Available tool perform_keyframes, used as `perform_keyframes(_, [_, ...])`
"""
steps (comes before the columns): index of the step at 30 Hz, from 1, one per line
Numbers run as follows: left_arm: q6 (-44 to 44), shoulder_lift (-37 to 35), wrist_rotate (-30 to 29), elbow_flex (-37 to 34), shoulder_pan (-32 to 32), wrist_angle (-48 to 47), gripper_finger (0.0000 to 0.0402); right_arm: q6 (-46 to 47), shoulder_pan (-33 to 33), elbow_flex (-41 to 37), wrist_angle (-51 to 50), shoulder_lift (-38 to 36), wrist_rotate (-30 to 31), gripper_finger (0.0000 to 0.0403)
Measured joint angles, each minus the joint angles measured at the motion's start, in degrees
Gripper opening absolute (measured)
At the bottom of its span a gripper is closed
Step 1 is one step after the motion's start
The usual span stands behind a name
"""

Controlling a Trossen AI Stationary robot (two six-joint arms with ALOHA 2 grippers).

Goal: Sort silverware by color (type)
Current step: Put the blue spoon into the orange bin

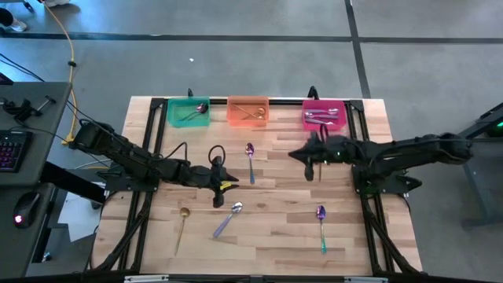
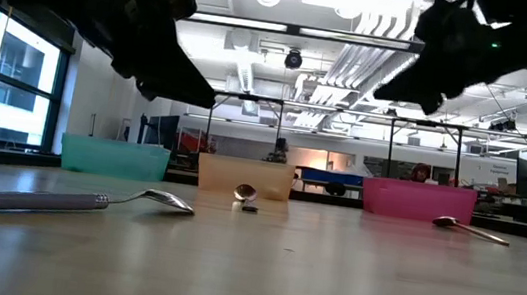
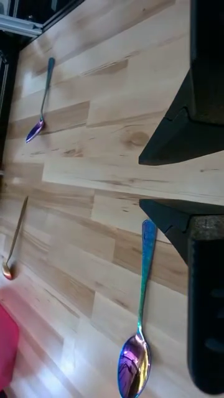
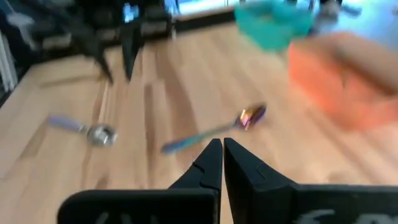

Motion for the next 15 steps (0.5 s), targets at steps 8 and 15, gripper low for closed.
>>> perform_keyframes(8, [-3.27, 0.0, 0.01, 0.0, -0.63, 0.01, 0.009, 13.82, 14.02, 0.0, -9.74, -0.13, 5.94, 0.0028])
perform_keyframes(15, [-3.49, 0.0, 0.01, 0.0, -1.35, 0.01, 0.009, 26.19, 24.99, 0.02, -16.07, -0.13, 5.96, 0.0096])
